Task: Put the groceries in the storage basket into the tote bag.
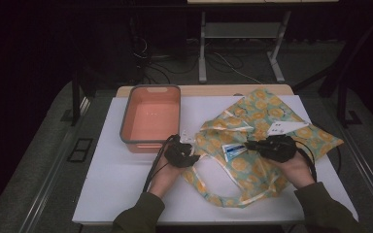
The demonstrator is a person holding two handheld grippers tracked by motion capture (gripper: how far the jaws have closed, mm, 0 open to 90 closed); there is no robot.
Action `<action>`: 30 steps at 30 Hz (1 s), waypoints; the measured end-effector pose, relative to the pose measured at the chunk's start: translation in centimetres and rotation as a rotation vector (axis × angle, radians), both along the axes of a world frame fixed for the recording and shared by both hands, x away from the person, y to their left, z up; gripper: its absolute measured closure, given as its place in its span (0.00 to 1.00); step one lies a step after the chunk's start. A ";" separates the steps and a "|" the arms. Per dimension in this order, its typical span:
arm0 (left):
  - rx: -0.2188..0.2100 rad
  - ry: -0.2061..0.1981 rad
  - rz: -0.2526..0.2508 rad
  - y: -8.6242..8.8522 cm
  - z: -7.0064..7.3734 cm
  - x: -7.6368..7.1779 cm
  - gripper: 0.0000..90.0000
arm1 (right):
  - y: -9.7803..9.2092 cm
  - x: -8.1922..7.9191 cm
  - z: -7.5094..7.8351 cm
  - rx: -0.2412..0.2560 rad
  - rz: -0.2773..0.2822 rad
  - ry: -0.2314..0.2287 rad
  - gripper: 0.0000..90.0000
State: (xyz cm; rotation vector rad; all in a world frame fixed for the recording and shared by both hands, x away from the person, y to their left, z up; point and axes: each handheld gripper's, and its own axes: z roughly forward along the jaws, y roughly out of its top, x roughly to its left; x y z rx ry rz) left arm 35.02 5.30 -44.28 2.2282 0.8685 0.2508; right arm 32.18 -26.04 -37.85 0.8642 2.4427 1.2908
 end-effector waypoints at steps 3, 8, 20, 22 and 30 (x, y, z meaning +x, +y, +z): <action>-0.036 -0.005 -0.004 0.3 0.4 -0.1 0.94 | 1.2 -0.3 -1.2 -0.037 0.035 0.033 0.99; -0.082 -0.015 -0.010 0.8 1.0 -0.4 0.97 | 2.9 -0.2 -3.6 -0.085 0.086 0.105 0.99; -0.110 -0.009 -0.007 1.2 1.1 -0.5 0.98 | 2.3 -3.4 -2.1 -0.063 0.072 0.067 0.68; -0.110 -0.005 -0.007 1.2 1.1 -0.5 0.98 | 2.0 -4.5 -2.1 -0.073 0.086 0.070 0.65; -0.107 -0.003 -0.010 1.1 1.0 -0.6 0.98 | 2.7 -6.0 -5.3 -0.176 0.110 0.136 0.52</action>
